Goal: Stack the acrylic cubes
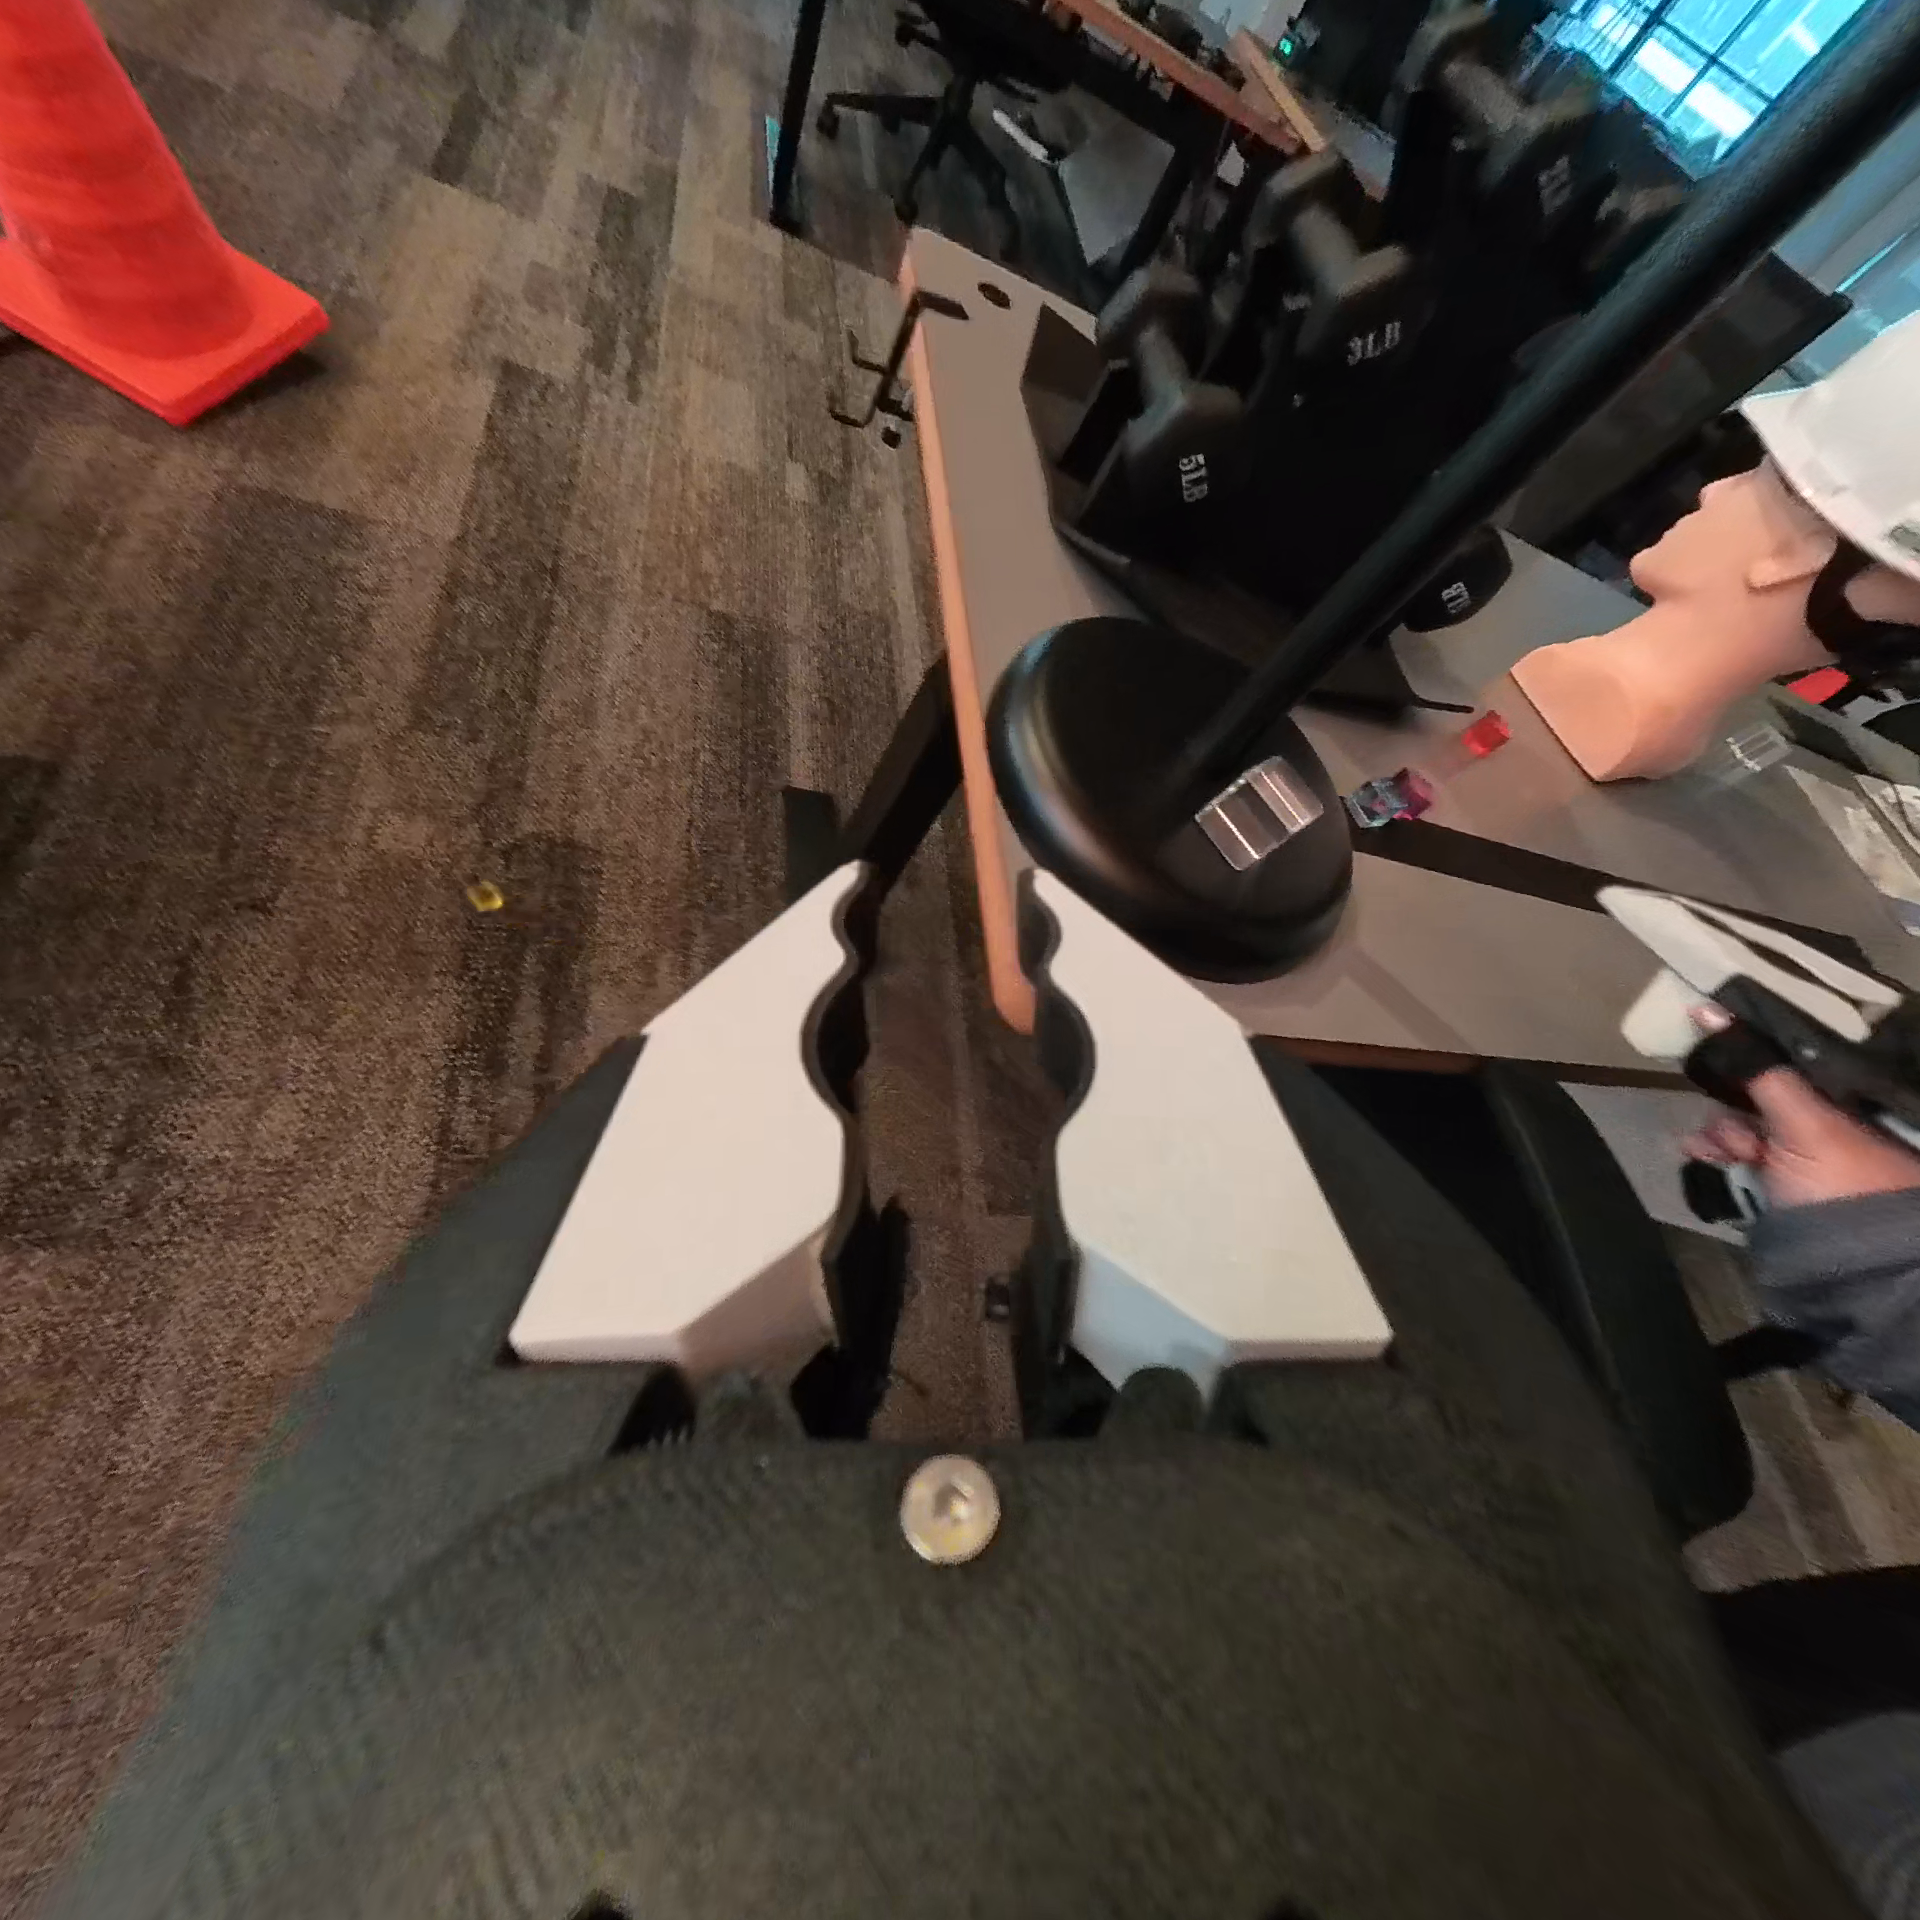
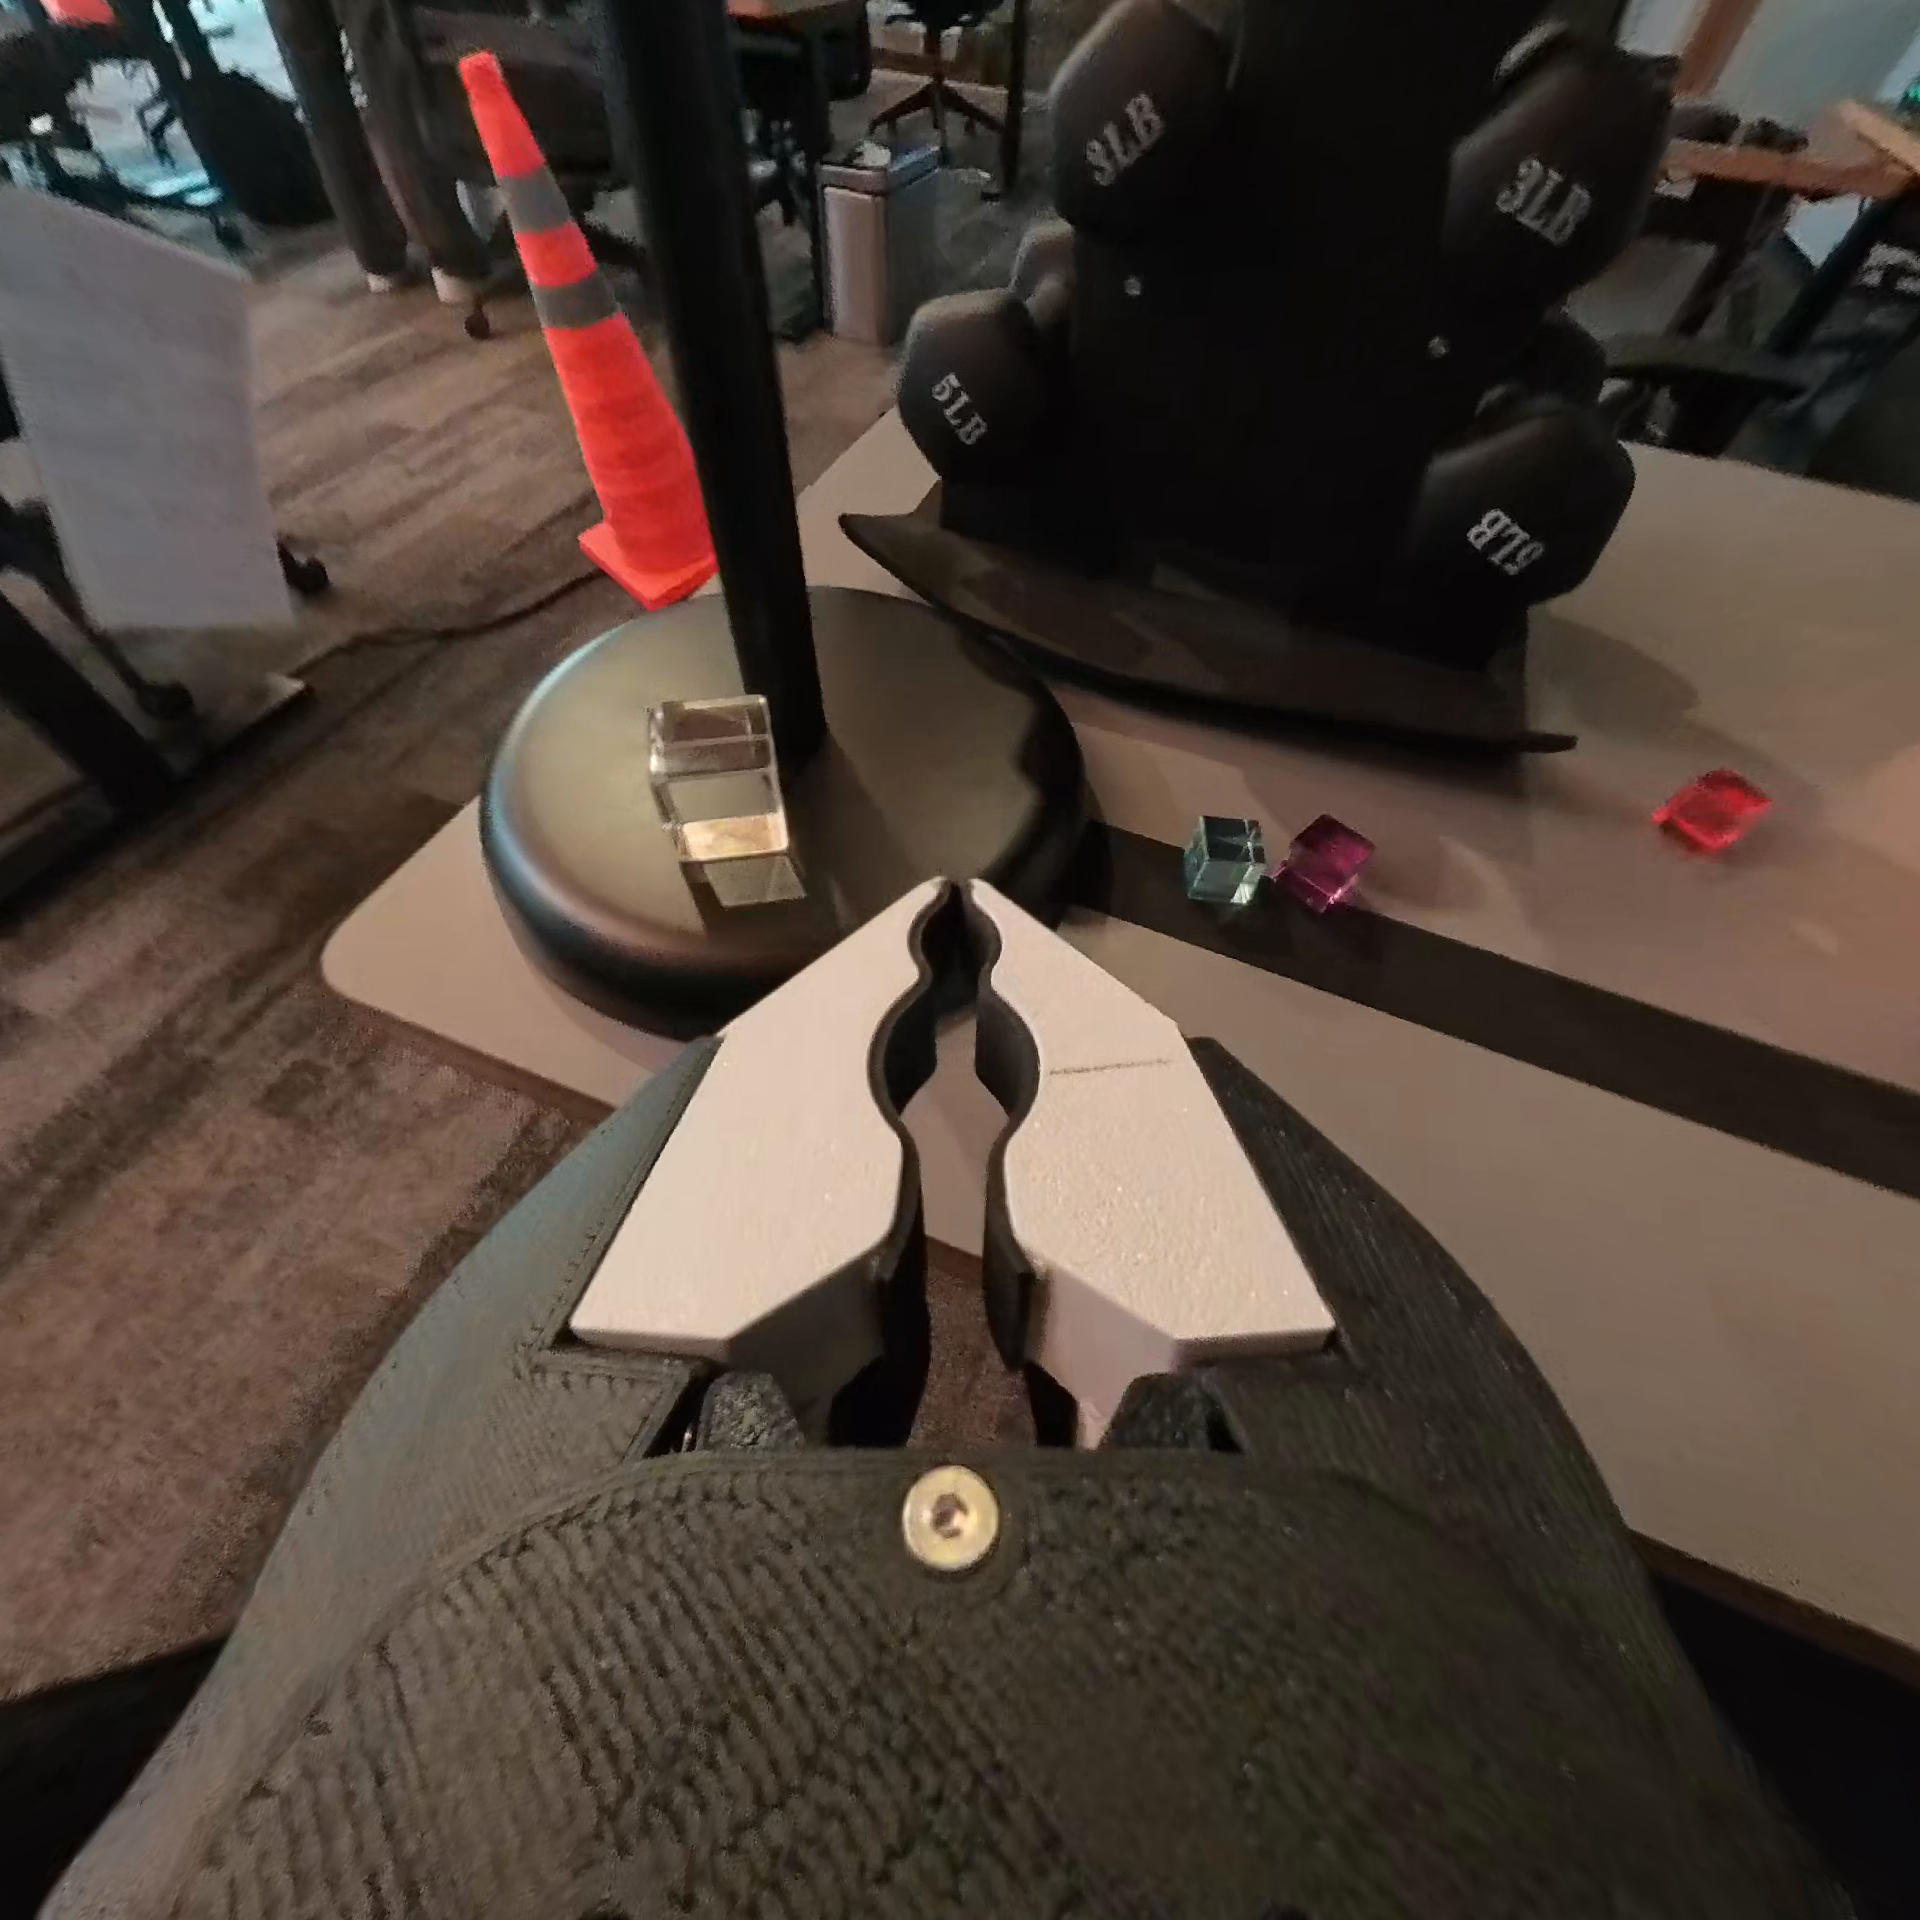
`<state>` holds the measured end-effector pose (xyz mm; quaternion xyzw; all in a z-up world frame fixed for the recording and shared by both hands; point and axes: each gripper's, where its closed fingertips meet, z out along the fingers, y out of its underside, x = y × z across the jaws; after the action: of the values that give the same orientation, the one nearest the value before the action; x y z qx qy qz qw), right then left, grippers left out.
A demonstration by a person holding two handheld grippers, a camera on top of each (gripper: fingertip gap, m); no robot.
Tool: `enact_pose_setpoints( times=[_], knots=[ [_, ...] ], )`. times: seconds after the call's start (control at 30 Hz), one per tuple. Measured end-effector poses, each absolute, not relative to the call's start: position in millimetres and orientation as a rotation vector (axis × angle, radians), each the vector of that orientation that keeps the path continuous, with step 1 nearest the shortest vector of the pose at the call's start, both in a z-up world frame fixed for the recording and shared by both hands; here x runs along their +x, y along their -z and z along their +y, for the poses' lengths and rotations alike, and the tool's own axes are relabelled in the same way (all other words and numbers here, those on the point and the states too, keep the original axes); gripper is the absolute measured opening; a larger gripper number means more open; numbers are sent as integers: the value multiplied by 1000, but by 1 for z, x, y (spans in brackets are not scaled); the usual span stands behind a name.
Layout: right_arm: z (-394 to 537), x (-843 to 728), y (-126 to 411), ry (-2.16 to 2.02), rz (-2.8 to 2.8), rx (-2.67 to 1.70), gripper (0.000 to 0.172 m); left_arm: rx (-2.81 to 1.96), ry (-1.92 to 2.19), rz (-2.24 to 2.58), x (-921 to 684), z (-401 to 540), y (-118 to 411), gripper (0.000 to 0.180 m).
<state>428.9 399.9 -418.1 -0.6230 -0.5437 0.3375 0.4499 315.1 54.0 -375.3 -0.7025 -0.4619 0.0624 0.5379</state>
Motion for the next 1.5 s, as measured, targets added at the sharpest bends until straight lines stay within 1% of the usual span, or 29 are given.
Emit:
enact_pose_setpoints(
  times=[0.1, 0.23, 0.47, 0.63, 0.73, 0.8, 0.83, 0.93, 1.0, 1.07, 1.1, 1.17, 1.23, 1.27, 1.33, 1.5],
  knots=[
    [374, 428, 414, -813, -1447, -1467, 0, -1666, -219, -1116, 301, 28, 367, 26],
    [307, 410, 402, -873, -1591, -1329, 0, -1603, -365, -1169, 276, -35, 350, 26],
    [151, 342, 382, -1067, -1742, -1118, 0, -1503, -522, -1314, 246, -191, 338, 28],
    [40, 262, 379, -1207, -1729, -1127, 0, -1512, -601, -1369, 238, -307, 335, 30],
    [-10, 209, 383, -1289, -1684, -1181, 0, -1478, -654, -1405, 216, -367, 344, 31],
    [-33, 178, 397, -1289, -1685, -1208, 18, -1471, -693, -1424, 187, -395, 363, 37],
    [-42, 163, 408, -1282, -1689, -1234, 23, -1458, -721, -1449, 166, -407, 377, 45],
    [-59, 121, 451, -1273, -1700, -1374, 47, -1390, -800, -1550, 92, -432, 430, 89],
    [-69, 92, 481, -1276, -1712, -1460, 57, -1376, -751, -1610, 41, -427, 472, 104],
    [-73, 57, 503, -1241, -1711, -1473, 65, -1345, -654, -1677, -5, -417, 515, 113],
    [-73, 33, 512, -1226, -1702, -1469, 67, -1350, -633, -1688, -26, -412, 534, 115],
    [-78, -27, 535, -1223, -1706, -1479, 73, -1415, -558, -1690, -65, -397, 581, 111],
    [-100, -95, 574, -1298, -1772, -1530, 81, -1540, -473, -1690, -106, -384, 639, 102],
    [-118, -130, 597, -1374, -1829, -1565, 80, -1593, -441, -1687, -128, -381, 667, 98],
    [-150, -197, 664, -1397, -2003, -1571, 84, -1663, -370, -1663, -179, -374, 727, 88],
    [-193, -343, 870, -1114, -2283, -1431, 79, -1907, -245, -1578, -288, -364, 907, 76]
  ],
)
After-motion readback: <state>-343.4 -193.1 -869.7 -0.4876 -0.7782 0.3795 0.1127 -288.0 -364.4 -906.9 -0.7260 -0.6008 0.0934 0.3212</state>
